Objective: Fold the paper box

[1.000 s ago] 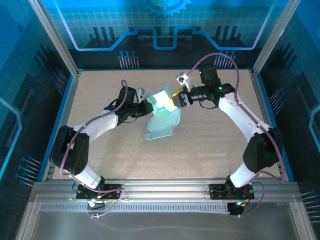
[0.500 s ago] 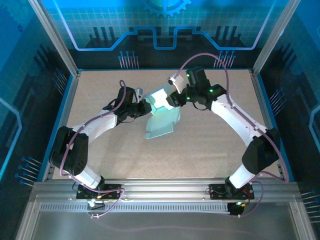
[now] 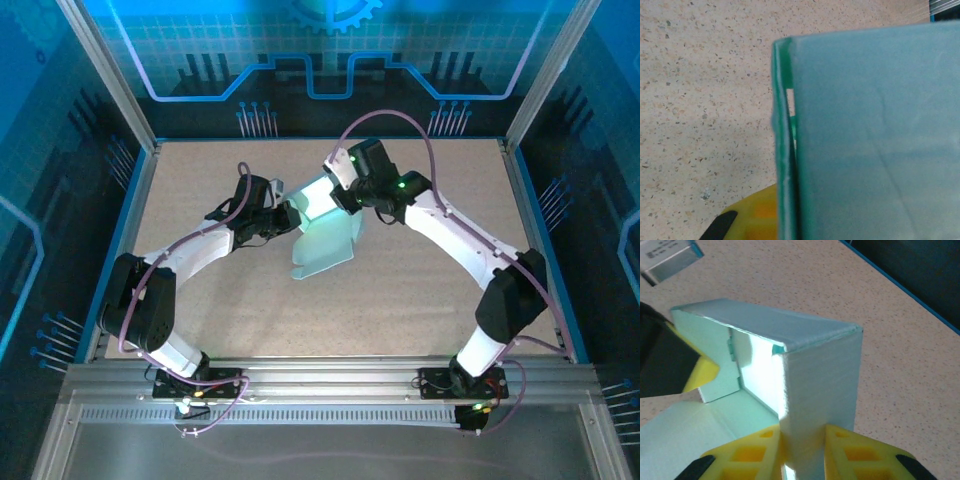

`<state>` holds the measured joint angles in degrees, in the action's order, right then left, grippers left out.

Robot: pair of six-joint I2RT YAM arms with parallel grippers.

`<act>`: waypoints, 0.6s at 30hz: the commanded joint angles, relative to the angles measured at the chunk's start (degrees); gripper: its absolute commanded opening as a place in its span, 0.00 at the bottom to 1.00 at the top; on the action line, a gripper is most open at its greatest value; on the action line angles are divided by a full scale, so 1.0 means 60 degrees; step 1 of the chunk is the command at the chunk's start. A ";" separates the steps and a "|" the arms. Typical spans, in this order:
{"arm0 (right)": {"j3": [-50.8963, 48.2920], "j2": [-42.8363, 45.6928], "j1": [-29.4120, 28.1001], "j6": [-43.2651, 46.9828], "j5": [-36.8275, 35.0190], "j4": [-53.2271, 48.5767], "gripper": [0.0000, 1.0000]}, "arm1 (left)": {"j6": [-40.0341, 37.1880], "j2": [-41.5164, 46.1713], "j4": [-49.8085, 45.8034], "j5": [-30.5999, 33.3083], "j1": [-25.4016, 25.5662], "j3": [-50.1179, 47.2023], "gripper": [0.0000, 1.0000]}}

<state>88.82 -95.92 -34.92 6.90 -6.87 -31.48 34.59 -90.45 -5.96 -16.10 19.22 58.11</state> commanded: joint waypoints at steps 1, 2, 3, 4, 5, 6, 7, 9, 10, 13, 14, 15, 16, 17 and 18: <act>0.0197 -0.0432 -0.0563 -0.0034 -0.0409 -0.0242 0.22 | -0.0006 0.0526 0.0828 -0.0774 0.0191 0.0161 0.00; 0.0233 -0.0470 -0.0612 -0.0036 -0.0593 -0.0259 0.21 | -0.0015 0.0540 0.0830 -0.0774 0.0185 0.0162 0.00; 0.0276 -0.0546 -0.0673 -0.0050 -0.0798 -0.0288 0.21 | -0.0007 0.0568 0.0828 -0.0774 0.0192 0.0159 0.00; 0.0300 -0.0627 -0.0731 -0.0072 -0.1029 -0.0301 0.20 | -0.0002 0.0588 0.0819 -0.0774 0.0196 0.0148 0.00; 0.0350 -0.0675 -0.0792 -0.0080 -0.1224 -0.0317 0.18 | -0.0007 0.0605 0.0821 -0.0774 0.0207 0.0145 0.00; 0.0369 -0.0737 -0.0853 -0.0094 -0.1458 -0.0335 0.17 | 0.0004 0.0632 0.0828 -0.0761 0.0213 0.0129 0.00; 0.0400 -0.0798 -0.0908 -0.0116 -0.1655 -0.0345 0.16 | 0.0015 0.0646 0.0824 -0.0759 0.0210 0.0116 0.00; 0.0461 -0.0886 -0.1012 -0.0122 -0.1983 -0.0336 0.12 | 0.0027 0.0689 0.0840 -0.0745 0.0237 0.0088 0.00; 0.0483 -0.0938 -0.1068 -0.0138 -0.2210 -0.0321 0.09 | 0.0037 0.0702 0.0833 -0.0743 0.0231 0.0086 0.00; 0.0541 -0.1056 -0.1214 -0.0122 -0.2593 -0.0290 0.08 | 0.0050 0.0726 0.0827 -0.0737 0.0251 0.0067 0.00; 0.0563 -0.1092 -0.1232 -0.0129 -0.2617 -0.0307 0.10 | 0.0051 0.0735 0.0831 -0.0730 0.0253 0.0059 0.00; 0.0598 -0.1135 -0.1241 -0.0169 -0.2653 -0.0319 0.13 | 0.0051 0.0749 0.0834 -0.0744 0.0251 0.0058 0.00; 0.0610 -0.1166 -0.1238 -0.0193 -0.2676 -0.0319 0.15 | 0.0051 0.0772 0.0839 -0.0742 0.0249 0.0056 0.00; 0.0608 -0.1194 -0.1241 -0.0197 -0.2672 -0.0316 0.17 | 0.0051 0.0782 0.0832 -0.0730 0.0252 0.0046 0.00; 0.0630 -0.1211 -0.1230 -0.0197 -0.2681 -0.0333 0.21 | 0.0050 0.0814 0.0839 -0.0730 0.0252 0.0038 0.00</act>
<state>91.79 -100.75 -40.12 5.93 -25.39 -31.73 35.86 -89.49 -7.55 -15.66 19.22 57.87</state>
